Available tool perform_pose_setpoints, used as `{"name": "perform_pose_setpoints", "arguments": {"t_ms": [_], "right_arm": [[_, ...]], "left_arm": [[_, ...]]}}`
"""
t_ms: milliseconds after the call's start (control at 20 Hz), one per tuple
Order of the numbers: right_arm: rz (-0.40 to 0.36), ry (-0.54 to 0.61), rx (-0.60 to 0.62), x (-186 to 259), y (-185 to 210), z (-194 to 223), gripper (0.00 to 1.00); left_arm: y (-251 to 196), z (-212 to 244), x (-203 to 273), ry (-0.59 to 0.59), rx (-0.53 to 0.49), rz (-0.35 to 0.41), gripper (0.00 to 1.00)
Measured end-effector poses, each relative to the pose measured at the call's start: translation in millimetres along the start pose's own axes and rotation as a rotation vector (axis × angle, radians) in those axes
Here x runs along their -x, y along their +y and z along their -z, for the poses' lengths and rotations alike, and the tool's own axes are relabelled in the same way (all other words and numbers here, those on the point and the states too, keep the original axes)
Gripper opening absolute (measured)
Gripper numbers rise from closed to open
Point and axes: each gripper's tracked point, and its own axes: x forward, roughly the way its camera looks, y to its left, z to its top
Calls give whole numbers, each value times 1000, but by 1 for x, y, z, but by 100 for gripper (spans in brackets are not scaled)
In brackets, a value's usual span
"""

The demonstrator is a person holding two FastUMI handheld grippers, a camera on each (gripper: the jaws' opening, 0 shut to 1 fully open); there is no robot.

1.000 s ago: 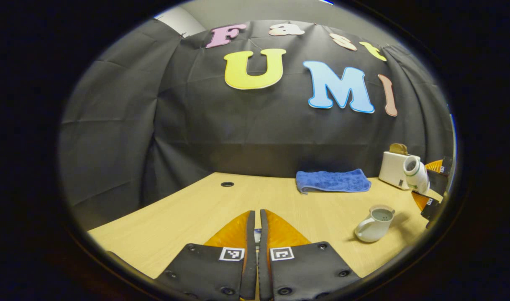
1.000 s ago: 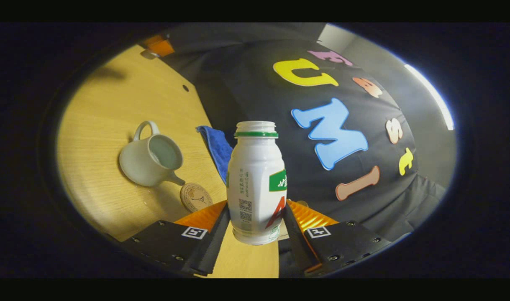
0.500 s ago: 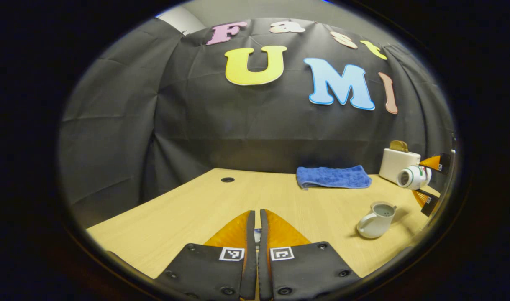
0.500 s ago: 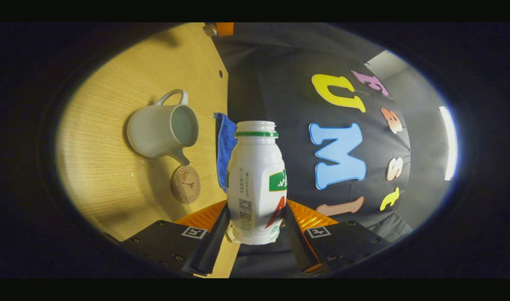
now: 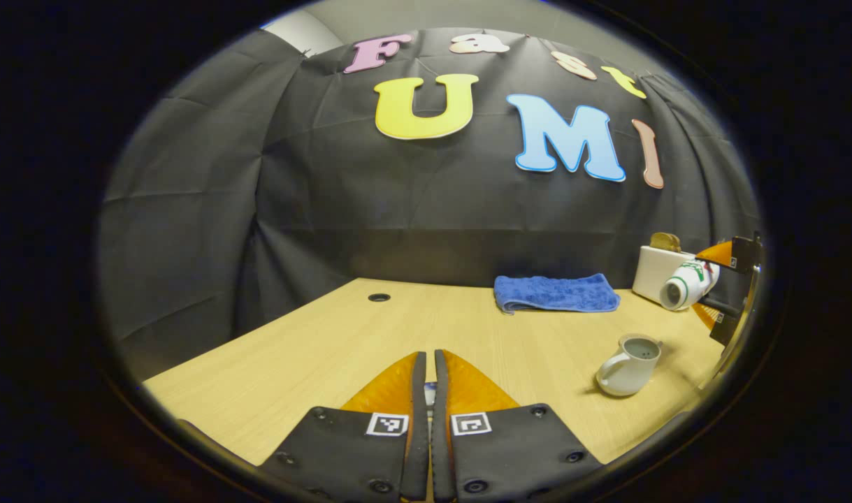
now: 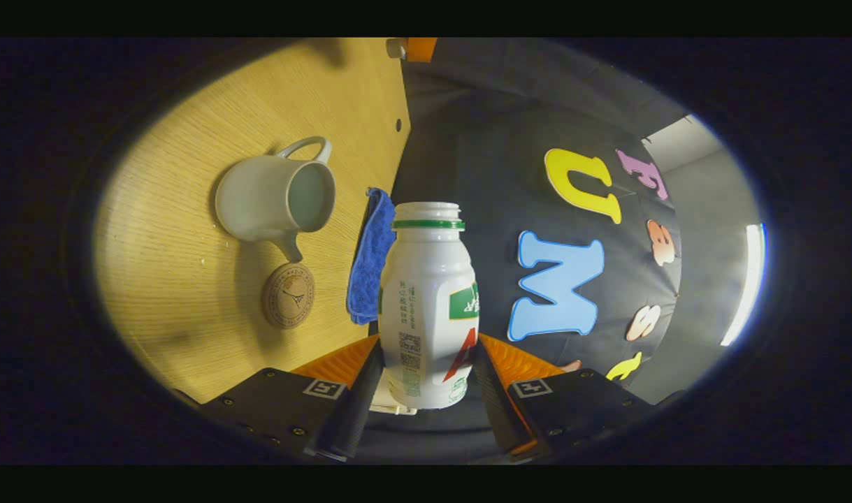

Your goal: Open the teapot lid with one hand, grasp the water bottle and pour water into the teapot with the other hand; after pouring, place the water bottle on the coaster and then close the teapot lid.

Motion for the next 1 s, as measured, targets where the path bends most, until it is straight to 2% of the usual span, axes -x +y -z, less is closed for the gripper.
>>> {"name": "perform_pose_setpoints", "arguments": {"t_ms": [100, 200, 250, 350, 400, 450, 500, 550, 600, 1000], "right_arm": [[5, -8, 31, -1, -4, 0, 72], [8, -19, 62, -2, -9, -1, 71], [9, -23, 70, -3, -10, -1, 71], [13, -29, 79, -3, -14, -1, 72], [13, -30, 80, -3, -15, -1, 71], [14, -31, 80, -4, -16, -1, 71], [15, -30, 82, -4, -17, 0, 71], [18, -30, 86, -5, -18, 1, 71], [21, -30, 89, -5, -20, 1, 71], [32, -36, 131, -8, -27, 5, 71]], "left_arm": [[-1, 1, 0, 2, -4, 2, 8], [-1, 1, -1, 2, -5, 4, 8], [-1, 2, 1, 1, -4, 4, 12], [-1, 4, 0, 3, -1, 5, 12], [-2, 4, -1, 7, 0, 7, 9], [-1, 5, -1, 8, 1, 7, 12], [-2, 5, -3, 10, 1, 9, 8], [-2, 6, -2, 11, 0, 9, 12], [-2, 6, -2, 11, 1, 10, 8], [-2, 7, -5, 16, -1, 11, 8]]}}
